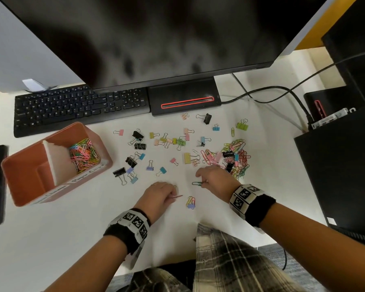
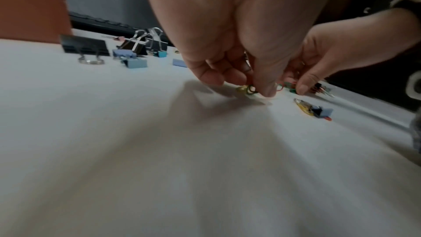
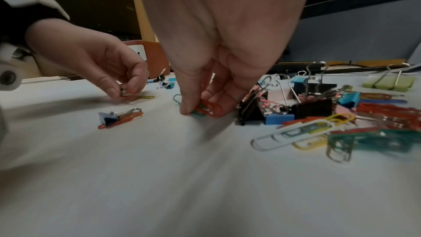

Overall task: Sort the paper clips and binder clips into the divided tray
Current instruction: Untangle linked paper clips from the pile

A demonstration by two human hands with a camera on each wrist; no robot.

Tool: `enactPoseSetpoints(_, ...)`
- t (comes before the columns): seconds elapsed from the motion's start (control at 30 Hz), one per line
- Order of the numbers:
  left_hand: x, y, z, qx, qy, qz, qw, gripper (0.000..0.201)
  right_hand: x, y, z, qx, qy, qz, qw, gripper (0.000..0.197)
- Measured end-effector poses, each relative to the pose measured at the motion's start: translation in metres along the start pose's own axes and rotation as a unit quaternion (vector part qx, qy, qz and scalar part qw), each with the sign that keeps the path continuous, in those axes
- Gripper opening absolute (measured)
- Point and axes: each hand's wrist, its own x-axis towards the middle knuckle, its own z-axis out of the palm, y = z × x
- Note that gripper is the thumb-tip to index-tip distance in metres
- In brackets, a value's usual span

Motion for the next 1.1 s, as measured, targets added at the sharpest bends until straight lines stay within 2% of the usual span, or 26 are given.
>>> enactPoseSetpoints(0.1, 0.002, -0.003, -0.004, -0.042, 0.040, -0.064, 0.996, 0.018, 0.002, -0.001, 0.002, -0.011, -0.014, 0.016, 1.000, 0.021)
enactPoseSetpoints(0.2, 0.008, -0.004, -0.001, -0.050, 0.041, -0.109, 0.992, 0.029, 0.003, -0.002, 0.004, -0.008, -0.024, 0.018, 1.000, 0.017)
enactPoseSetpoints(0.37, 0.015, -0.004, 0.004, -0.017, 0.045, -0.109, 0.993, 0.009, 0.000, -0.002, 0.004, -0.001, -0.010, 0.014, 1.000, 0.015)
enactPoseSetpoints(0.53, 0.022, -0.001, 0.001, -0.004, 0.032, -0.098, 0.995, 0.005, -0.002, -0.002, 0.005, -0.020, -0.025, 0.014, 0.999, 0.018)
enactPoseSetpoints(0.73, 0.021, -0.002, -0.002, -0.008, 0.012, -0.098, 0.995, 0.004, -0.009, -0.001, 0.001, 0.009, -0.077, -0.036, 0.996, 0.018)
enactPoseSetpoints(0.83, 0.019, -0.004, -0.006, -0.014, 0.003, -0.083, 0.996, 0.005, -0.013, -0.010, 0.001, 0.032, -0.111, -0.087, 0.989, 0.030)
enactPoseSetpoints(0.97, 0.014, -0.010, -0.011, -0.030, 0.013, -0.080, 0.996, 0.004, -0.010, -0.021, 0.011, -0.060, -0.177, -0.138, 0.973, 0.038)
enactPoseSetpoints(1.1, 0.011, -0.010, -0.011, -0.039, 0.021, -0.075, 0.996, 0.005, -0.006, -0.023, 0.018, -0.086, -0.142, -0.131, 0.977, 0.027)
